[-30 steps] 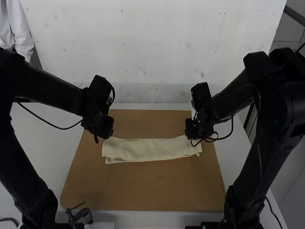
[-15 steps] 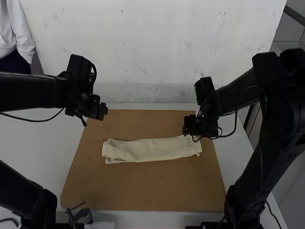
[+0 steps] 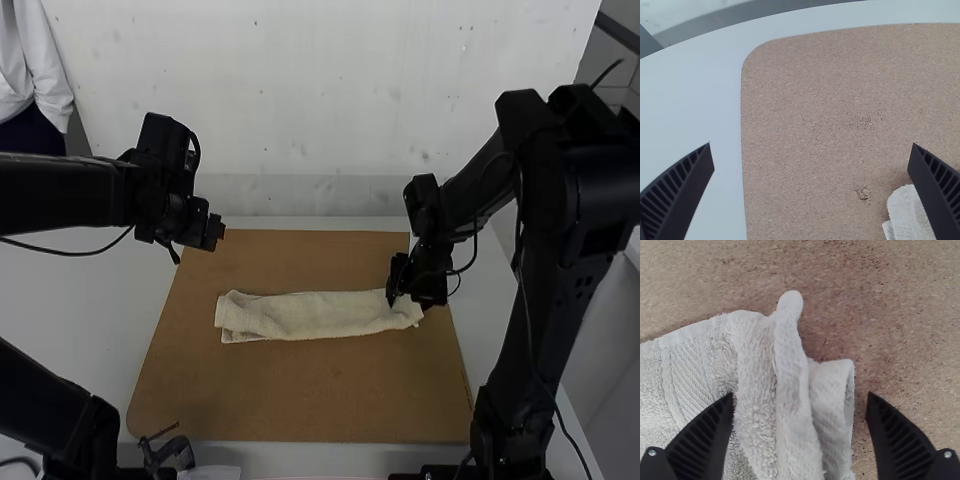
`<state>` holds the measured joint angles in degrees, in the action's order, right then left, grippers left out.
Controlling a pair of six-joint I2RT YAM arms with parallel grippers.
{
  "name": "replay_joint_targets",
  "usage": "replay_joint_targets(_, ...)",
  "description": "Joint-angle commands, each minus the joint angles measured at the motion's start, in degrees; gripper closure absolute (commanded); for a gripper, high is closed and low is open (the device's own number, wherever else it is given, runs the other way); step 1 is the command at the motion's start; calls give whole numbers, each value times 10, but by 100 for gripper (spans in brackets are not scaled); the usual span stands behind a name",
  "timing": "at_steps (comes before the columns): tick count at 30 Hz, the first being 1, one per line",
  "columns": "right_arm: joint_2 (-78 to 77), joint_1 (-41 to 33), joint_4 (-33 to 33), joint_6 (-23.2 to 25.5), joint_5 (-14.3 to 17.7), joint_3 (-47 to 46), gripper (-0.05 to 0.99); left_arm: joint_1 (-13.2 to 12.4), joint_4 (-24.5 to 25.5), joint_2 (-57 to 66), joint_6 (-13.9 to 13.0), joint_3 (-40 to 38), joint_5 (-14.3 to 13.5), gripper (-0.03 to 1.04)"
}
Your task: Fold the towel.
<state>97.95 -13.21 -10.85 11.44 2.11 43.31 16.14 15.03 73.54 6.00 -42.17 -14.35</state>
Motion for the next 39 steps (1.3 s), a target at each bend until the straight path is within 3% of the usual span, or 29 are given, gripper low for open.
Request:
replay_joint_targets(1,31,-1,-5,15,-4,6,51,4,-4,-10,-15,10,5,0)
replay_joint_targets(3,36,-3,-5,17,-4,7,72,3,-4,-11,-15,13,5,0)
replay_joint_targets(6,36,-1,-7,22,-4,9,91,1,-4,-11,-17,15,5,0)
replay_joint_targets(11,14,33,-17,12,-4,16,91,-1,-4,-12,-17,17,5,0)
replay_joint_targets(30,-2,299,-29,-157,-17,65,91,-1,-20,-25,-19,32,6,0)
replay_joint_targets(39,7,348,-66,-173,-17,122,91,-2,-23,-25,-18,39,5,0)
